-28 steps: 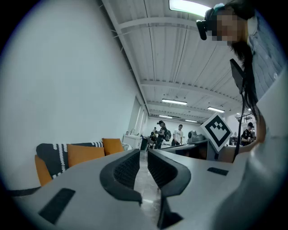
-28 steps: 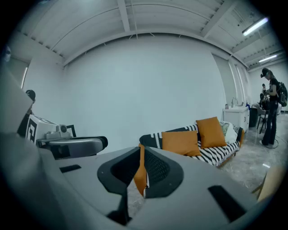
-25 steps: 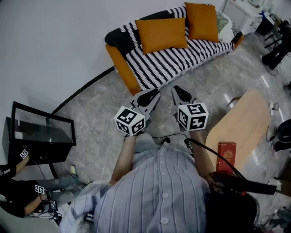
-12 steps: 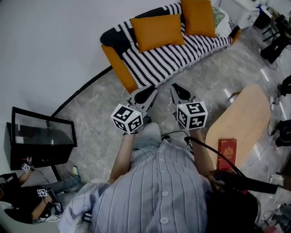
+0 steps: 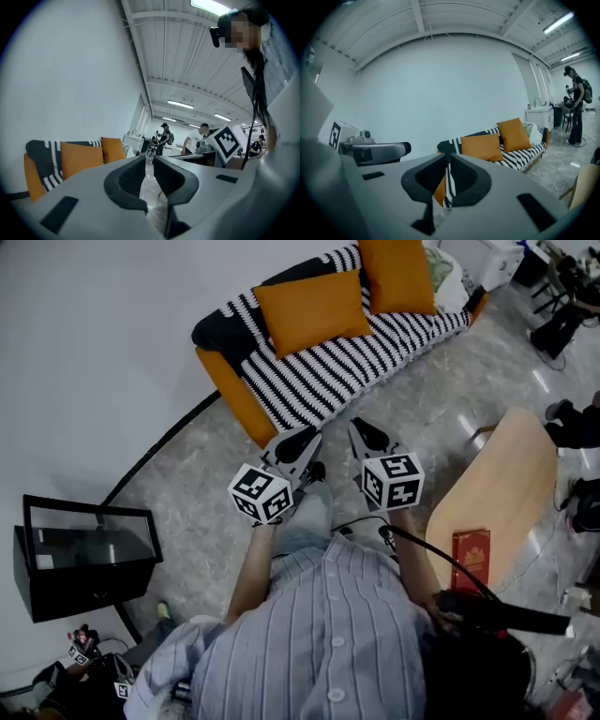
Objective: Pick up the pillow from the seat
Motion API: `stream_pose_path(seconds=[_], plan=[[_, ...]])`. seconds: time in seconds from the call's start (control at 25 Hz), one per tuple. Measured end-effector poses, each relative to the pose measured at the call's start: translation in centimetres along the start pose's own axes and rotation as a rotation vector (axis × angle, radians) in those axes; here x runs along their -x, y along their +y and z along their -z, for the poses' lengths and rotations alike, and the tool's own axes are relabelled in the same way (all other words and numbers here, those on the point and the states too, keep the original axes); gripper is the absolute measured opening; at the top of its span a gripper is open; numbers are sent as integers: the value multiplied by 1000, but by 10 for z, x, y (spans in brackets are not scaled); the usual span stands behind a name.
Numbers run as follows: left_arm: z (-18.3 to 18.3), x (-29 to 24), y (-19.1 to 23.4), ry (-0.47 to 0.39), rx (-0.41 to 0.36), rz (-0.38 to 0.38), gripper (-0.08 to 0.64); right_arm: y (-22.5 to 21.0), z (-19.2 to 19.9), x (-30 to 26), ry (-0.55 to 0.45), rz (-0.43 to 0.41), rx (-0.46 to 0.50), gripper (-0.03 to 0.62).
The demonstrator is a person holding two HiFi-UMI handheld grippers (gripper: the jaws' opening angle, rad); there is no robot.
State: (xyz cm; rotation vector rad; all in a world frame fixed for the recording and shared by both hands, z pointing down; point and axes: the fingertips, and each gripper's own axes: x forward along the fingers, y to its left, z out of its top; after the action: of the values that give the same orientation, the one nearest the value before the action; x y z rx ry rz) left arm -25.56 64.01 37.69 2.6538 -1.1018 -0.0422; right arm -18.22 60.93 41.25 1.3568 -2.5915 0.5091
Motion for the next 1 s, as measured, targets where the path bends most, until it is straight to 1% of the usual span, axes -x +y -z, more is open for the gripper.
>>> stream_pose_path(seconds=[0.2,0.48,0.6,0.8,0.92,1.0], plan=[[-13,-39,38,-2,14,46,43,-32,-15,-35,16,55,-3,41],[-51,-97,117,2,16,108,43,-66,-52,-105,18,129,-33,41],[-62,-119,146,20,5,139,43,-80,-68,-136,18,155,-50,41],[-72,-148,197,57,-27,182,44,-94,-84,-187,18,192,-74,41],[-80,-161,231,56,-20,196,43,-100,-90,-213,20,217,-90,41],[-83,-168,248,51,-2,204,43,-104,-92,-225,22,236,-101,41]])
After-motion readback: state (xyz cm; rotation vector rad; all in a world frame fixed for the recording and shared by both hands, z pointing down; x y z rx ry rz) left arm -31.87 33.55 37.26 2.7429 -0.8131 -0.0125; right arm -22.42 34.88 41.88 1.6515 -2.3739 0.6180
